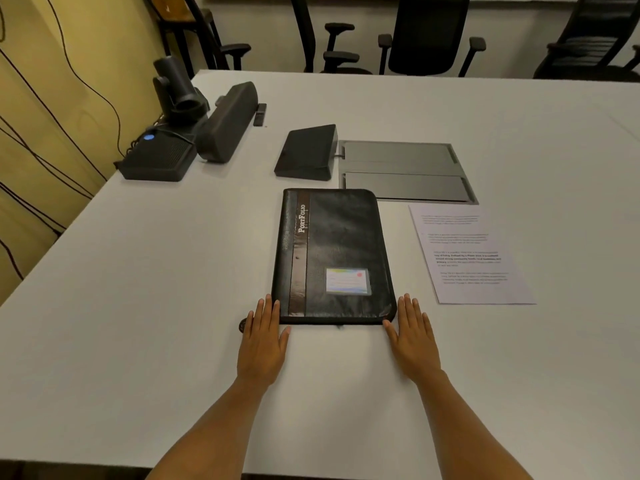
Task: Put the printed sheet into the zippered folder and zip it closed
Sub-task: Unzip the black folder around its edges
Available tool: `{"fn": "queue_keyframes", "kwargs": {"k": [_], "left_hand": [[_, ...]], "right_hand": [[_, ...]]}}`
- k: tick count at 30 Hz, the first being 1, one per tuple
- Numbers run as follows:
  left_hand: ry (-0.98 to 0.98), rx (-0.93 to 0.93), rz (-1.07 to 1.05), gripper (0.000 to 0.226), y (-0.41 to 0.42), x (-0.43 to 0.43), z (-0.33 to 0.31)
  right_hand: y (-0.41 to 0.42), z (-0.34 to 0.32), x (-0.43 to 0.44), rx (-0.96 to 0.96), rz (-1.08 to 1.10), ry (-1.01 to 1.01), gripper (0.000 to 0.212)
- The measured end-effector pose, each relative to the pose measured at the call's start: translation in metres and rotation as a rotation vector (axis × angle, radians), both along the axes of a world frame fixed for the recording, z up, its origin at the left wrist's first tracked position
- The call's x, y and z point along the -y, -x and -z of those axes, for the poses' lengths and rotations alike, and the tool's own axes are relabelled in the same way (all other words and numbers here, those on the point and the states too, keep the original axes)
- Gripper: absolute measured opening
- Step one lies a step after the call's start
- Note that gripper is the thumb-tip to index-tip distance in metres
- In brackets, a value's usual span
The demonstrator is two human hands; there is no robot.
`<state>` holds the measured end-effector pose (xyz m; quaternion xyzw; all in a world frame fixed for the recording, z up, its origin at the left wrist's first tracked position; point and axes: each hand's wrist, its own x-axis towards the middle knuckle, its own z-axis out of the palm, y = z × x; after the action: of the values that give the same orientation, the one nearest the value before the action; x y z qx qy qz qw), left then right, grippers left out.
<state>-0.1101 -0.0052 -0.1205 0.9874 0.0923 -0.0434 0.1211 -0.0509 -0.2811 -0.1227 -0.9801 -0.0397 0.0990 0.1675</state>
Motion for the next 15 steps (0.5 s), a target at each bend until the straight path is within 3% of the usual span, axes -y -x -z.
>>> {"fn": "queue_keyframes", "kwargs": {"k": [9, 13, 15], "left_hand": [[0.04, 0.07, 0.015, 0.087, 0.018, 0.01, 0.004], [0.056, 0.086, -0.008, 0.063, 0.017, 0.009, 0.014], [0.085, 0.099, 0.001, 0.067, 0.017, 0.009, 0.018]], "right_hand": [[0.017, 0.008, 0.002, -0.045, -0.005, 0.011, 0.062], [0.019, 0.01, 0.001, -0.063, -0.019, 0.046, 0.063], [0.019, 0.01, 0.001, -0.065, -0.021, 0.054, 0.064]]}}
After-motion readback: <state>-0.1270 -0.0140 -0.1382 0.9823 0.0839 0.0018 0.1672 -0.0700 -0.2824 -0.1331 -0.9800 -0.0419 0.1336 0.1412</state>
